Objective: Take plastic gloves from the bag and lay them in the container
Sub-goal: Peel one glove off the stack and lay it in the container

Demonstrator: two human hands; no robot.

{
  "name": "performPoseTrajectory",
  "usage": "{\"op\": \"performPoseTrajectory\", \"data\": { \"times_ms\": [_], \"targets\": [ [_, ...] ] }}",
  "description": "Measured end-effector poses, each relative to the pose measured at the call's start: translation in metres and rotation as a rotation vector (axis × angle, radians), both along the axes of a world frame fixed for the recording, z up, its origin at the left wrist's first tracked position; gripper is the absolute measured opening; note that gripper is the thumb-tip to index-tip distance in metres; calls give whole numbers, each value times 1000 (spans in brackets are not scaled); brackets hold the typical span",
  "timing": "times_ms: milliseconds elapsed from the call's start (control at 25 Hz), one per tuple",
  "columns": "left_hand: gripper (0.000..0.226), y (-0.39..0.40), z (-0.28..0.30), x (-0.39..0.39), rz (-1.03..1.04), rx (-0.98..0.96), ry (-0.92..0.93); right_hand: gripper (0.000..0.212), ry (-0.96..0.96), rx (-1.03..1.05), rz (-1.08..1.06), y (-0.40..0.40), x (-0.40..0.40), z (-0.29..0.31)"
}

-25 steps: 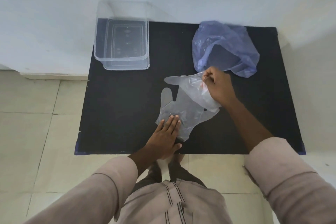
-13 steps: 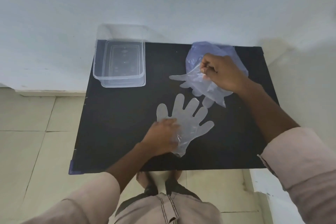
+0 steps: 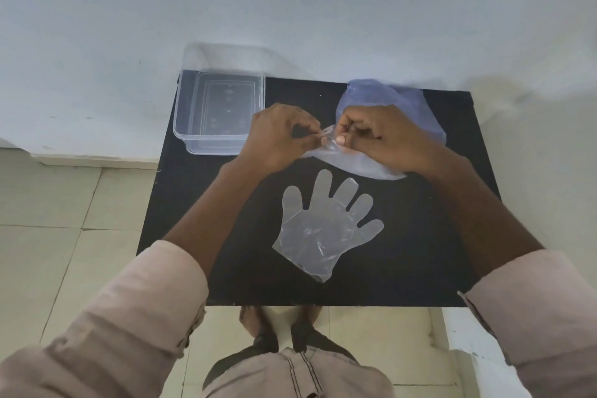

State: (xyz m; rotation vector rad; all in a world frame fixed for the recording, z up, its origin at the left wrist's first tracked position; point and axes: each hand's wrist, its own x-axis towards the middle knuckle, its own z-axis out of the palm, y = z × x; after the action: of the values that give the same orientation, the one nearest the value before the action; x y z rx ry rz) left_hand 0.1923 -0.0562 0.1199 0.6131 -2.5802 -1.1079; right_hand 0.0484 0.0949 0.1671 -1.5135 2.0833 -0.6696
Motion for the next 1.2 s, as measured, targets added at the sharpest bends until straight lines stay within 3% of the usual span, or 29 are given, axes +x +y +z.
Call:
{"op": "performPoseTrajectory", "data": {
  "times_ms": [120,200,320,400,480,720,880,1040,1200],
  "targets": [
    [26,-4,-1,5,57,134,28,67,-115,-33,-157,24,-5,-10],
    [18,-5,0,9,65,175,25,81,-132,3,-252,35,-4,-25],
    [11,-5,0,12,65,190,18,51,-268,-21,-368,40,-1,-47],
    [7,-7,-3,16,76,192,13,21,-311,-138,-394,40,0,-56],
    [10,-9,-7,21,94,200,8,7,-346,-261,-416,38,2,-59],
    [19,-17,-17,38,133,208,23,19,-428,-314,-376,28,6,-52],
    [50,-13,-17,38,124,205,61,15,-355,-270,-282,17,6,-47],
    [38,-11,-15,29,162,449,81,9,-289,-252,-216,17,-3,-46],
    [23,-7,-6,25,167,498,71,13,-275,-251,-198,18,-12,-43]
  ]
}}
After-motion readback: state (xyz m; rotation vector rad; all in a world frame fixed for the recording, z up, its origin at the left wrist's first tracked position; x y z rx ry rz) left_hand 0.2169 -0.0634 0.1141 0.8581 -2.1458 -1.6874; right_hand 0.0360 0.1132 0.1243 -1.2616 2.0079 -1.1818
